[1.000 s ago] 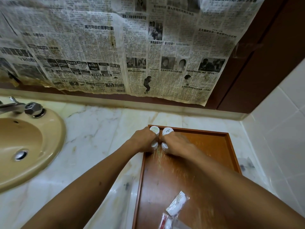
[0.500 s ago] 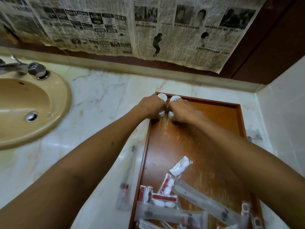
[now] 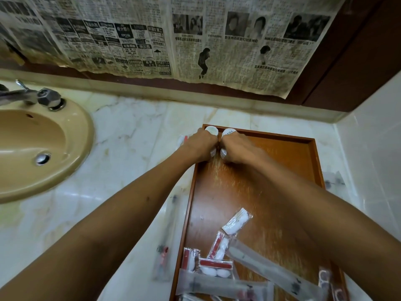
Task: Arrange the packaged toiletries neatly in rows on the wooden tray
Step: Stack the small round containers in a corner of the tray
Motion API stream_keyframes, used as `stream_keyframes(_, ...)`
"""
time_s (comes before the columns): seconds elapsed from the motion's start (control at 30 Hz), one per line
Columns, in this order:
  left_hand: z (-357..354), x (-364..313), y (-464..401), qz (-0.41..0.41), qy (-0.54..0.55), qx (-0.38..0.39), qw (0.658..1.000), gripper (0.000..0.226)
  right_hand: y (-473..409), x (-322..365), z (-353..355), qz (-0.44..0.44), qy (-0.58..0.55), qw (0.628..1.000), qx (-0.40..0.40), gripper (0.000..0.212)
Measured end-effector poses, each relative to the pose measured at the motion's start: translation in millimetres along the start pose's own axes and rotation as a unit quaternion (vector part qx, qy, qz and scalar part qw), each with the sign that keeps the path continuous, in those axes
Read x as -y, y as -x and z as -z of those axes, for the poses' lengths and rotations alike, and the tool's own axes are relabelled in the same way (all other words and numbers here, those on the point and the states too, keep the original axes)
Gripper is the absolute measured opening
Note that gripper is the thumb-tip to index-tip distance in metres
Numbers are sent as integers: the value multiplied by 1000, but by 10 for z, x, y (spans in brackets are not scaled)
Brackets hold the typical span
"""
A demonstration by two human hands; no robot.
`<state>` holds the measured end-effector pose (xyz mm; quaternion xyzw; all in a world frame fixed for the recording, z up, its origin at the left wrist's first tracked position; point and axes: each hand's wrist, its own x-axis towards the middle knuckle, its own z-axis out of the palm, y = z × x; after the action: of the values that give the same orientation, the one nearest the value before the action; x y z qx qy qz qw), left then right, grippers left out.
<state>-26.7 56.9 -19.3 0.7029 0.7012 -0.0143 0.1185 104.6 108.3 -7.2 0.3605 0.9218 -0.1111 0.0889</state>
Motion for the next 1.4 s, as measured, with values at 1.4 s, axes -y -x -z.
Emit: stream_keyframes(1.4, -32, 116, 492, -21, 85, -25, 996, 75, 433, -183, -59, -54, -66, 996, -13, 84)
